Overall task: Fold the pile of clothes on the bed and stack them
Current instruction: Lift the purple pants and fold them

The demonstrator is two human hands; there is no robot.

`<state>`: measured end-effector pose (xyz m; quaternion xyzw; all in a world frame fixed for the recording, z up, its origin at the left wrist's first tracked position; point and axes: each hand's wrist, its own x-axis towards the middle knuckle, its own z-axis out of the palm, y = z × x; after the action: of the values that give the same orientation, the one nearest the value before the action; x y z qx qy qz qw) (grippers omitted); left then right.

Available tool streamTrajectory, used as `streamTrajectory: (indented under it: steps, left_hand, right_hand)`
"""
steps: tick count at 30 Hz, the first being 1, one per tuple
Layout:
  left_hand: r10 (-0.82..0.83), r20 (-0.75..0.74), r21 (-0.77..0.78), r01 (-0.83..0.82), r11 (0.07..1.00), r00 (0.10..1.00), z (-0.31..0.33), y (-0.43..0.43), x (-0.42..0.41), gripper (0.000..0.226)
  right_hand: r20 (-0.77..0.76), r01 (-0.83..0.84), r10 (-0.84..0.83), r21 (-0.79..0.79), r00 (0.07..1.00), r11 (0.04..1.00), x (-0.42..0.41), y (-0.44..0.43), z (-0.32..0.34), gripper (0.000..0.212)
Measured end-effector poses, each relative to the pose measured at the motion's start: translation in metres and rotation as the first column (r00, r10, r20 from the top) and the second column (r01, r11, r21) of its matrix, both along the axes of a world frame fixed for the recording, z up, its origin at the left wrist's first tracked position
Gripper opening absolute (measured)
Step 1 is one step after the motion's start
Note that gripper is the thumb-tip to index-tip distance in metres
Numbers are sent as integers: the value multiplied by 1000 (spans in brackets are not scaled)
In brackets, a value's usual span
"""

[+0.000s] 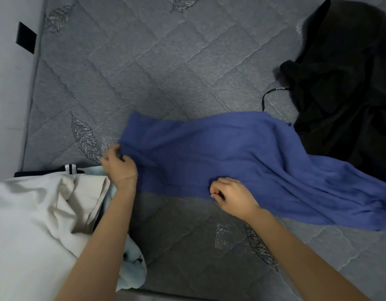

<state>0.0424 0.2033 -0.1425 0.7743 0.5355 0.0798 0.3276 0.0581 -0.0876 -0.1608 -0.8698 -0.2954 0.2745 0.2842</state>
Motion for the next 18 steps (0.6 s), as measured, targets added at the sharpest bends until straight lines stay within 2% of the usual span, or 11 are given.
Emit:
streamTrajectory:
  steps: [3,7,10,13,16,18]
  left_hand:
    - [-81,-136,94,94,991,987,1,-12,-3,48]
    - [-238,-336,23,261,965,911,-6,-20,-9,54]
    - [-301,-334,41,333,942,893,-10,-18,-15,44]
    - [-319,-319,65,356,932,893,-4,-15,-16,37]
    - [-345,-393,56,397,916,852,-2,-15,-16,36]
    - [-383,-448,60,454,889,808,-4,-14,-18,34]
  right_hand:
    - [60,64,-62,-48,996,997,4,-7,-2,11]
    - [176,212,-189,-122,966,970,9,-11,0,35]
    - [173,191,-154,-222,973,956,7,-14,0,39]
    - [203,221,-177,-222,963,950,4,-18,-1,26]
    - [197,269,-233,-181,952,946,4,-17,2,7]
    - [161,271,-245,-165,956,948,2,-15,5,5]
